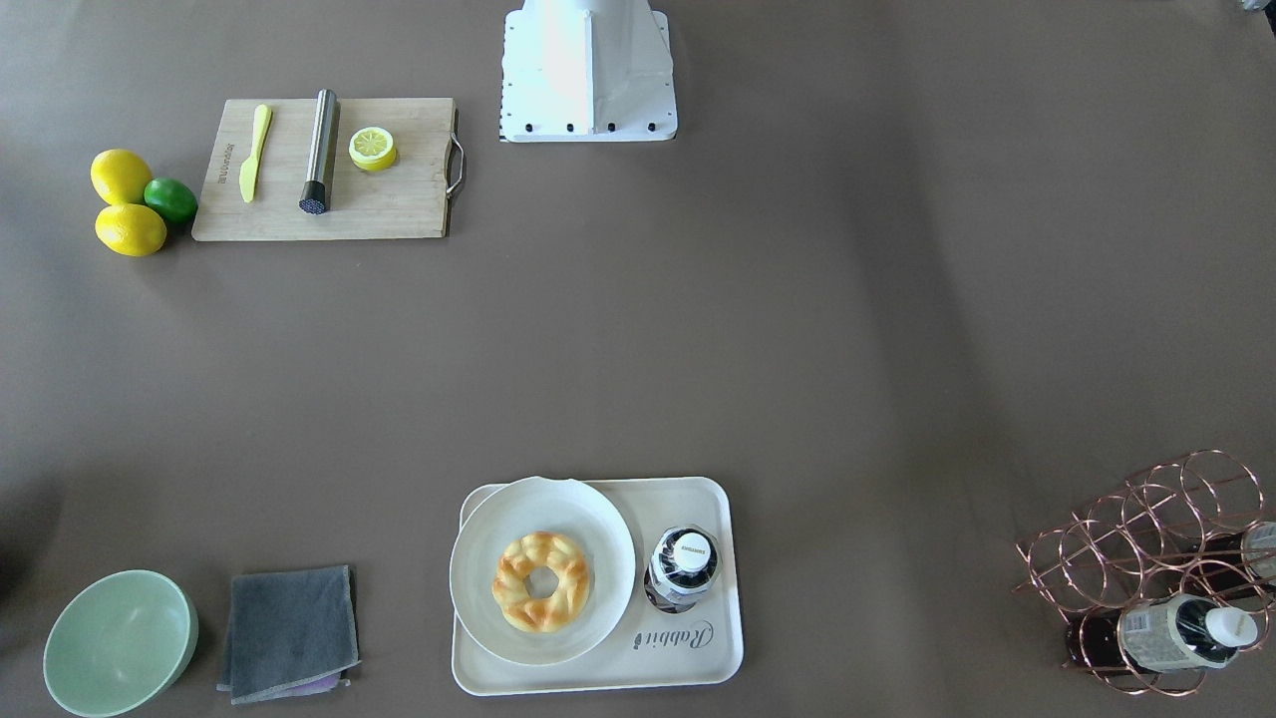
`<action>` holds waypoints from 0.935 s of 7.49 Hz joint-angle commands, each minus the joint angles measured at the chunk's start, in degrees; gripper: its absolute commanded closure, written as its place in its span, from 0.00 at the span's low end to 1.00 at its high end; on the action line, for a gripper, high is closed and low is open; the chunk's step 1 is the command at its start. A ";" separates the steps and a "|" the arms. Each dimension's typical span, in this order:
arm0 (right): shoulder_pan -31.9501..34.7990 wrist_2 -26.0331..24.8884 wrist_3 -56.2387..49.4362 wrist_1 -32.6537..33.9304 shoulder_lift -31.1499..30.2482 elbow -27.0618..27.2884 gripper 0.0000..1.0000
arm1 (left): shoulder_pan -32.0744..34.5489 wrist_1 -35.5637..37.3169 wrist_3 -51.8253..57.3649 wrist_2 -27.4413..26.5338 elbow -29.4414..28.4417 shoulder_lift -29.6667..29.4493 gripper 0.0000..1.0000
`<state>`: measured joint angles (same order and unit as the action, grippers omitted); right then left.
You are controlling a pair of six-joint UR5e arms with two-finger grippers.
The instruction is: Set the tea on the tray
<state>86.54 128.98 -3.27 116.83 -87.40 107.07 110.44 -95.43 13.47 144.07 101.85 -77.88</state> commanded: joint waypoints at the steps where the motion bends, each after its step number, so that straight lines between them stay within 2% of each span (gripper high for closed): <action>1: 1.70 0.22 -1.04 -1.35 -3.38 -0.90 0.00 | -2.93 0.24 0.32 -0.19 -0.25 -0.61 0.03; 2: 2.58 0.22 -2.43 -1.43 -4.96 -0.81 0.00 | -3.82 0.42 0.41 -0.80 -0.33 -0.96 0.03; 4: 3.11 0.04 -4.11 -1.43 -7.08 -1.16 0.00 | -9.34 0.94 0.50 -12.18 0.54 -2.97 0.03; 5: 3.37 -0.31 -4.12 -1.52 -7.17 -1.60 0.00 | -10.32 1.47 0.50 -12.40 0.55 -3.77 0.03; 6: 4.42 -0.23 -4.12 -5.00 -7.17 -3.95 0.00 | -12.16 4.43 0.59 -12.23 0.55 -5.43 0.03; 7: 5.56 -0.14 -4.38 -13.39 -6.91 -9.72 0.00 | -12.70 12.99 0.50 -12.23 0.63 -10.05 0.03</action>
<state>90.37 128.81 -7.33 113.27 -94.42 104.19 99.66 -92.17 14.01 132.35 102.36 -82.42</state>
